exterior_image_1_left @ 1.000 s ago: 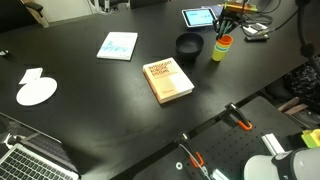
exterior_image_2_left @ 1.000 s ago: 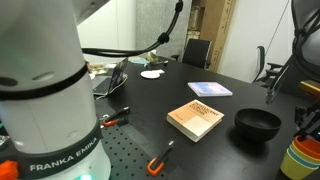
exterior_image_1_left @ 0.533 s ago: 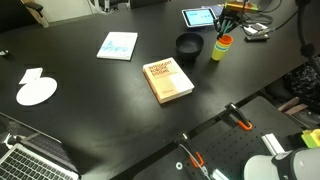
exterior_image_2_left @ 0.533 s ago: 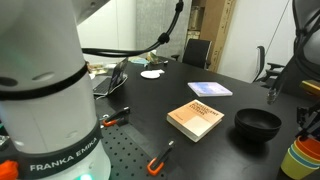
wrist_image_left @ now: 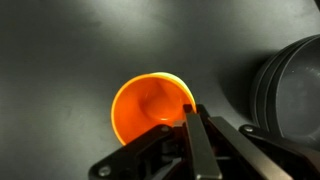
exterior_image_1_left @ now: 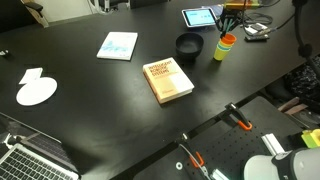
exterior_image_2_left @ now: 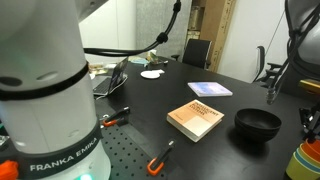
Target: Unstack the cups and place the yellow cup upright.
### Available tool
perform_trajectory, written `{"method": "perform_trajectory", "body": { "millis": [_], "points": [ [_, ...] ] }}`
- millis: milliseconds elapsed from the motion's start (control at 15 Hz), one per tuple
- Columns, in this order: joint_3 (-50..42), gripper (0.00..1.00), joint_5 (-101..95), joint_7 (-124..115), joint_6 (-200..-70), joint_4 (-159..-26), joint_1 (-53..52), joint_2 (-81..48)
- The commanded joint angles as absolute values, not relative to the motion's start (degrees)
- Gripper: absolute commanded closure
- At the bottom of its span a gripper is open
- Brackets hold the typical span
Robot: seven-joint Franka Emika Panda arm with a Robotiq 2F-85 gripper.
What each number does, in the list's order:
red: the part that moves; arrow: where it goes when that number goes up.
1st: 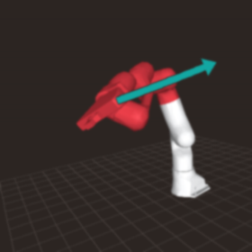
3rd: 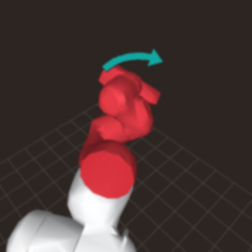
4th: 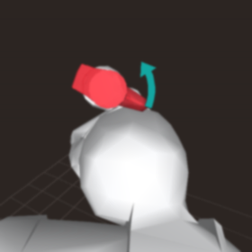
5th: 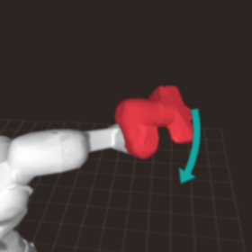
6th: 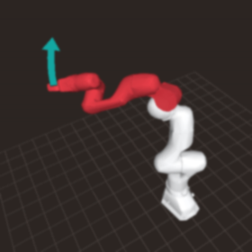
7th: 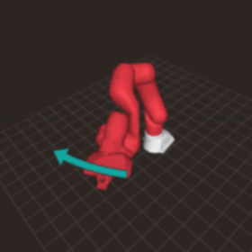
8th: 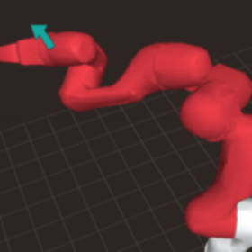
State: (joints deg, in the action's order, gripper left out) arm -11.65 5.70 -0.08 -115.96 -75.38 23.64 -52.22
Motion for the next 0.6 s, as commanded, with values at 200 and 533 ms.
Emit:
{"method": "perform_trajectory", "body": {
  "millis": [200, 533],
  "points": [
    [-13.77, 0.93, 0.62, -3.01, -114.85, -76.16, 20.53, -50.15],
    [-15.63, 0.93, -2.42, -4.19, -115.52, -78.11, 18.52, -46.88]
  ]
}}
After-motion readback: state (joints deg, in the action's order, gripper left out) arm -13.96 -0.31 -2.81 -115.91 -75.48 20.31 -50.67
